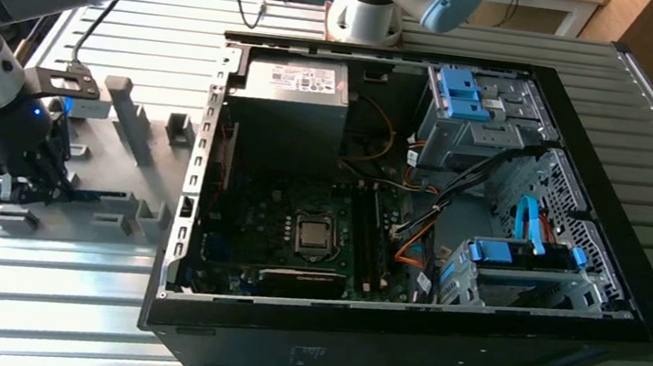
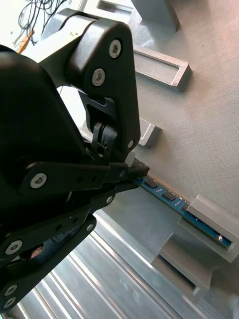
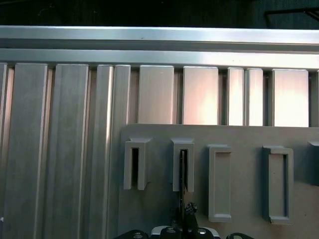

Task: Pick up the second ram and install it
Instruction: 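Pick up the second ram and move it above second insertion slot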

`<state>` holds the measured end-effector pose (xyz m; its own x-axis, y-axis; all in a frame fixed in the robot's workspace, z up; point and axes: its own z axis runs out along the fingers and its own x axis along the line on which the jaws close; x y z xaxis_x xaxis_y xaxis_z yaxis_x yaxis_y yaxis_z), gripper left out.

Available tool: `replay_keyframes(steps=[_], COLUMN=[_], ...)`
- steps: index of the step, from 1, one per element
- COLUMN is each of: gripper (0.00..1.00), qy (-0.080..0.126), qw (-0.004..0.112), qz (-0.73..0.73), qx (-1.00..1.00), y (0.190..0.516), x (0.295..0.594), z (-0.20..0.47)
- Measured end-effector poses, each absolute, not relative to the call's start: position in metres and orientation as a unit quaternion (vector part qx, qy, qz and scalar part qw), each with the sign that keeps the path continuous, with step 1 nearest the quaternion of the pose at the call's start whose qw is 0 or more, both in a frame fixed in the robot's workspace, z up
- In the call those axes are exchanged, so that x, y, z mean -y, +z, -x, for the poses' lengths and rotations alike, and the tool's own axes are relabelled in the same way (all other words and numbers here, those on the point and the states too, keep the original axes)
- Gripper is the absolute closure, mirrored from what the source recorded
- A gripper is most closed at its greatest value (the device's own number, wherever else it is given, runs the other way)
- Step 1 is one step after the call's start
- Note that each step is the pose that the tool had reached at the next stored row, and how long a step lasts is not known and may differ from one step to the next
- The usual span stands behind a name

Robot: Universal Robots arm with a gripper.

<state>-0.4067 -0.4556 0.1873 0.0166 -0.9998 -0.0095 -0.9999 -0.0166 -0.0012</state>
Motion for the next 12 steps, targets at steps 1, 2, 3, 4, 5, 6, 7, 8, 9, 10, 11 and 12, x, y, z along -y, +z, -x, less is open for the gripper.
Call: replay_keyframes(steps=[1, 2, 3, 4, 5, 6, 7, 8, 9, 10, 11, 12], gripper=[0.86, 0.86, 0.86, 0.86, 0.86, 0.86, 0.86, 0.86, 0.86, 0.86, 0.86, 0.86], qy=[0.003, 0.003, 0.002, 0.002, 0.002, 0.002, 0.002, 0.002, 0.002, 0.002, 0.002, 0.002], qw=[0.004, 0.003, 0.003, 0.003, 0.003, 0.003, 0.003, 0.003, 0.003, 0.003, 0.003, 0.003], qz=[0.713, 0.712, 0.71, 0.709, 0.708, 0.708, 0.708, 0.708, 0.708, 0.708, 0.708, 0.708], qx=[-0.701, -0.702, -0.704, -0.706, -0.706, -0.706, -0.706, -0.706, -0.706, -0.706, -0.706, -0.707], y=[0.1873, 0.1873, 0.1873, 0.1873, 0.1873, 0.1873, 0.1872, 0.1872, 0.1873, 0.1873, 0.1873, 0.1873], x=[0.4556, 0.4556, 0.4557, 0.4557, 0.4556, 0.4556, 0.4556, 0.4556, 0.4556, 0.4556, 0.4556, 0.4556], z=[0.4067, 0.4067, 0.4067, 0.4067, 0.4067, 0.4067, 0.4067, 0.4067, 0.4067, 0.4067, 0.4067, 0.4067])
